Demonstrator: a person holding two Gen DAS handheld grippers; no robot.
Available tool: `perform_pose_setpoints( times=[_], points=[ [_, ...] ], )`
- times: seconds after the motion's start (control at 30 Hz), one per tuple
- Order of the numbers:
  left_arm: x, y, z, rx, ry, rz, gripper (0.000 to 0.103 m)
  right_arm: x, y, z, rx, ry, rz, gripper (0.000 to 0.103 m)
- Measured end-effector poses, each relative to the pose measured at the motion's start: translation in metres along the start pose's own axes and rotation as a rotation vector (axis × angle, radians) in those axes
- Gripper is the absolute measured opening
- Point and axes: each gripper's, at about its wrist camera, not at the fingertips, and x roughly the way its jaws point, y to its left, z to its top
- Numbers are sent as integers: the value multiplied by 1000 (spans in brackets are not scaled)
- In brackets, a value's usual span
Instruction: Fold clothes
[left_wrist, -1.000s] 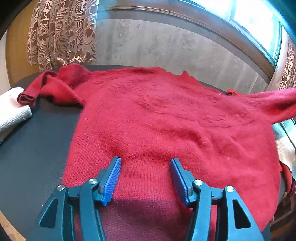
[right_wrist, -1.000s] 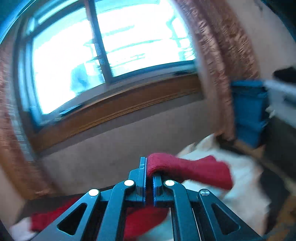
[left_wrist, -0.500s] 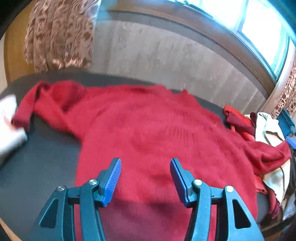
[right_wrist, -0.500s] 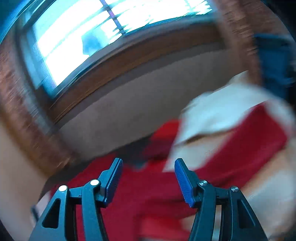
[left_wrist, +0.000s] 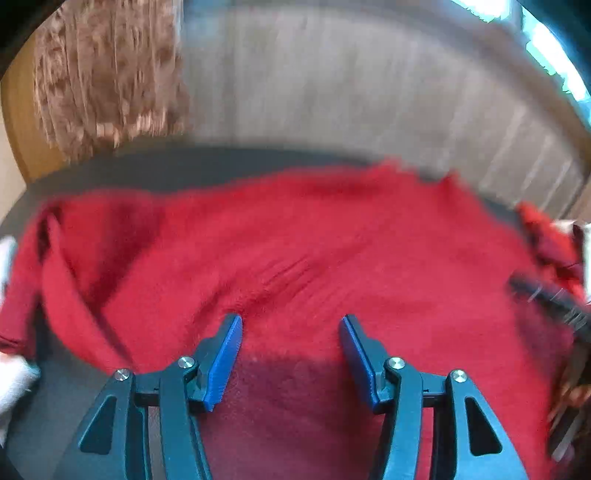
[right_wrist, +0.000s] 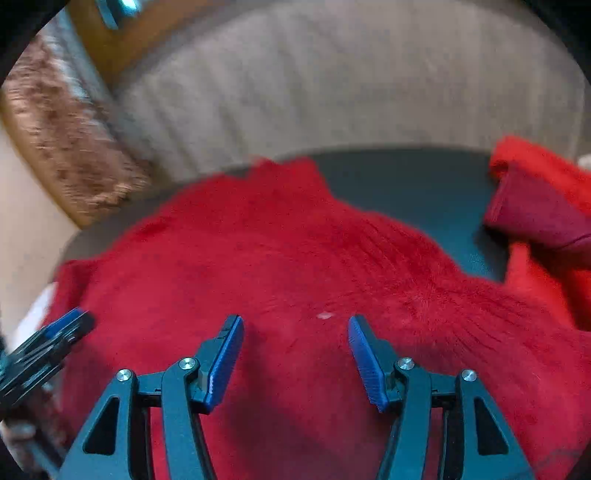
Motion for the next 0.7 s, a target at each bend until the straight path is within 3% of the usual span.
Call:
perform_pose_setpoints(
  times=[0.03,0.1,0.2,0.3,0.47,0.57,0.7],
  points=[
    [4,4,1,-10,-16,-14,61,6,-1,4,-11,-18,-2,69],
    [14,11,11,-27,-25,13,61,20,2,20,-22,-21,19,92],
    [33,14,30,-40,-32,57,62,45,24,42,-135,9,-40,103],
    [46,16,45,-51,-36,72,62,67,35,62,-234,23,-87,103],
    [55,18,55,-47,-34,90,63,76,32,81,-251,24,-76,103],
    [46,24,58,-73,-20,35,60,71,33,78,-259,35,-82,103],
    [-10,51,49,-195,-99,-85,58,36,52,60,-345,14,-100,102]
  ],
)
